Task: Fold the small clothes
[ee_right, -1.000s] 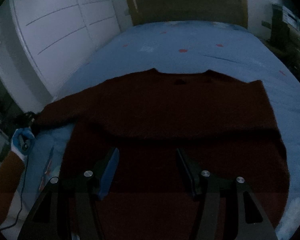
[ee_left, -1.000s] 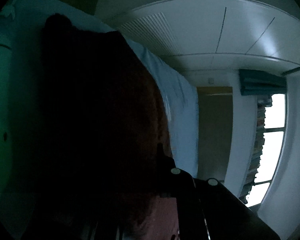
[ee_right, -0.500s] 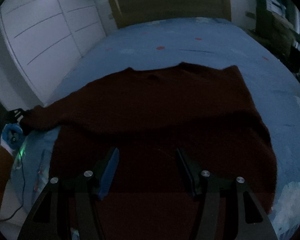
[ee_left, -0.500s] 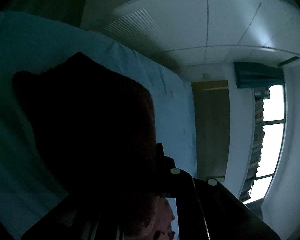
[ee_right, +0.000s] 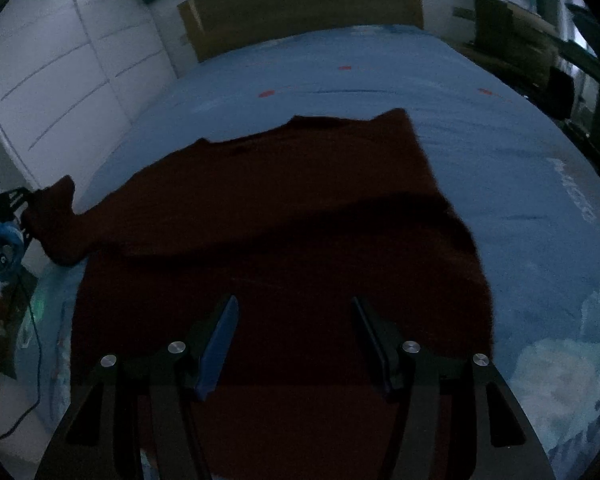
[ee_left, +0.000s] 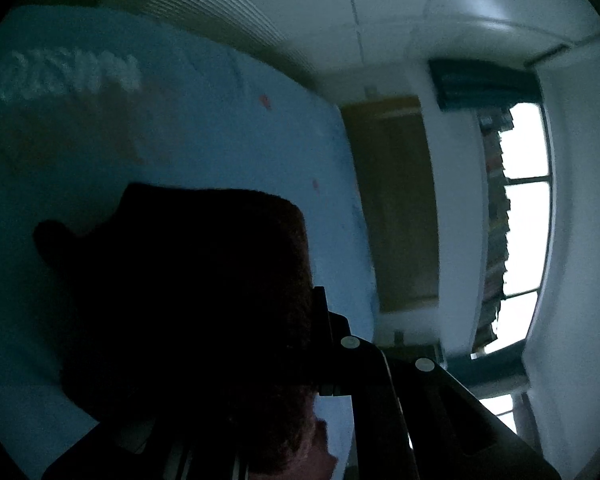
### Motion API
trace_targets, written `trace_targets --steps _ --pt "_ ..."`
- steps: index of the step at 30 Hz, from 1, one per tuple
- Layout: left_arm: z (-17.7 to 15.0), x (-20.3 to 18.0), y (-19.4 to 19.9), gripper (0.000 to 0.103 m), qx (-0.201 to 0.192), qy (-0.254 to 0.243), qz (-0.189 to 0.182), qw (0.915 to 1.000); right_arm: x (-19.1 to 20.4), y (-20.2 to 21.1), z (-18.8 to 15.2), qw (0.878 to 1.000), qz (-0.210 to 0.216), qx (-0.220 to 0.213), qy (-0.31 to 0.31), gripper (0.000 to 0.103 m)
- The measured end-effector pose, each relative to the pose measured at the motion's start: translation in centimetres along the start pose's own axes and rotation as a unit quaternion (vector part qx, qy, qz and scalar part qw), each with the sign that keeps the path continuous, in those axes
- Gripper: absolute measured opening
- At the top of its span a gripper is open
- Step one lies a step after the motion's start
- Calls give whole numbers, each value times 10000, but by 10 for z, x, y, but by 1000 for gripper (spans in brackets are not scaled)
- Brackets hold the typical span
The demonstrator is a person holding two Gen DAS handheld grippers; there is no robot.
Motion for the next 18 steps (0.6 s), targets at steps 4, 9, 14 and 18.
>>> trace_targets --steps 4,9,14,18 --pt "-35 -30 -18 4 309 -155 -192 9992 -19 16 -1 9998 -65 -124 -108 61" --pt "-92 -62 -39 4 752 -373 -458 9954 -43 36 -5 9991 -150 -268 -303 61" --pt "-138 -83 -56 4 1121 -607 -525 9905 -68 57 -12 9979 -268 -377 -445 61" --pt "-178 -94 -74 4 1471 -787 -500 9847 -86 70 -16 9968 -395 -449 -526 61"
Point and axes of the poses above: each gripper's, at about its wrist camera, not at the fingertips, and y roughly against the way its jaws point, x to its left, z to its top, the point moved 3 cm from there along -y, roughly the way its jaws point, and after that the axes turned 10 degrees about z, right-handed, at the moved point
